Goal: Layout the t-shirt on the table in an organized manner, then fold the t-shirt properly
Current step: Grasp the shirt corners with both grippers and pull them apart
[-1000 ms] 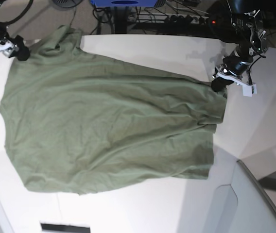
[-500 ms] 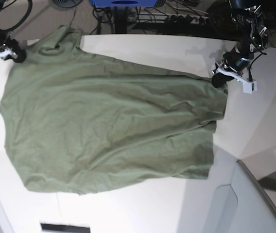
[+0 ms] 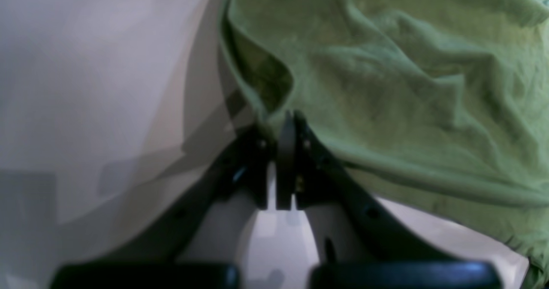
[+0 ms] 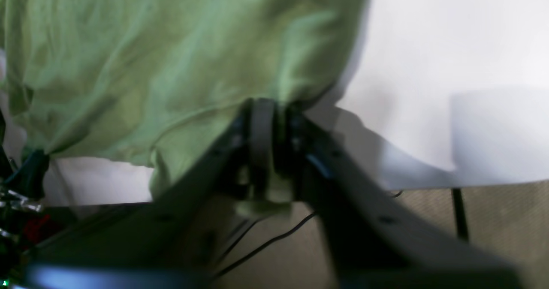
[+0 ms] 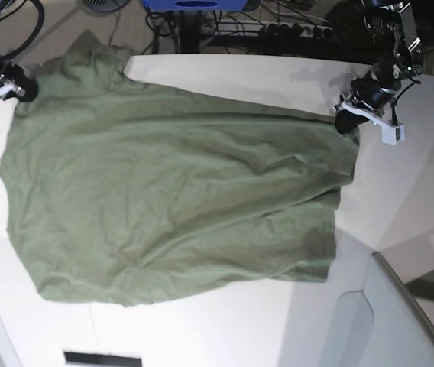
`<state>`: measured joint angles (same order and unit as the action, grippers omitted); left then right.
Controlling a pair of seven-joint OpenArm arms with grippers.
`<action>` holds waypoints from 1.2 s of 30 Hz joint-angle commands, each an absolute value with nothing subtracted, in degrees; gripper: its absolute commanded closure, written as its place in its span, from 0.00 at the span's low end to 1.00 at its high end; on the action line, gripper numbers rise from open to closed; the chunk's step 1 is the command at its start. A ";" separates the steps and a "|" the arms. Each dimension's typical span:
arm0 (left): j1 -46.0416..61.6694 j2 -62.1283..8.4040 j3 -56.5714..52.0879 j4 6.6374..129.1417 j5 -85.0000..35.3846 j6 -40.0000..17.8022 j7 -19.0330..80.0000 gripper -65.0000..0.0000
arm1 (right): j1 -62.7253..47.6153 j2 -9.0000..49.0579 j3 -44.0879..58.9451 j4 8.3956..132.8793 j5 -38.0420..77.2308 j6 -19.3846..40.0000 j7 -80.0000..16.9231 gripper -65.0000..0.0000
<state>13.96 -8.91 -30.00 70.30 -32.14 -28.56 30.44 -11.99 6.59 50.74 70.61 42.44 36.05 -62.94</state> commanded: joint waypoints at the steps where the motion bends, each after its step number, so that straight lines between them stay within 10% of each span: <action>1: 13.76 -9.71 -30.20 71.34 -32.92 -28.88 29.58 1.00 | -12.09 7.60 51.38 71.25 43.12 36.35 -64.31 0.72; 5: 13.85 -9.71 -30.20 71.25 -32.92 -28.88 29.58 1.00 | -13.41 7.16 51.47 71.43 43.56 36.35 -65.80 0.42; 30: 13.85 -9.80 -30.20 71.16 -32.92 -28.88 29.58 1.00 | -16.04 4.44 50.95 71.52 43.38 36.88 -69.23 0.43; 33: 13.85 -9.80 -30.20 71.16 -32.92 -28.88 29.58 1.00 | -16.04 4.00 50.86 71.52 43.47 36.88 -69.32 0.50; 36: 13.85 -9.80 -30.20 71.25 -32.92 -28.88 29.58 1.00 | -15.78 4.00 50.86 71.52 43.56 36.97 -72.13 0.79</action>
<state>13.98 -9.04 -30.00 70.35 -32.14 -28.53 30.46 -15.57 3.42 50.76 71.18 44.34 37.01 -71.57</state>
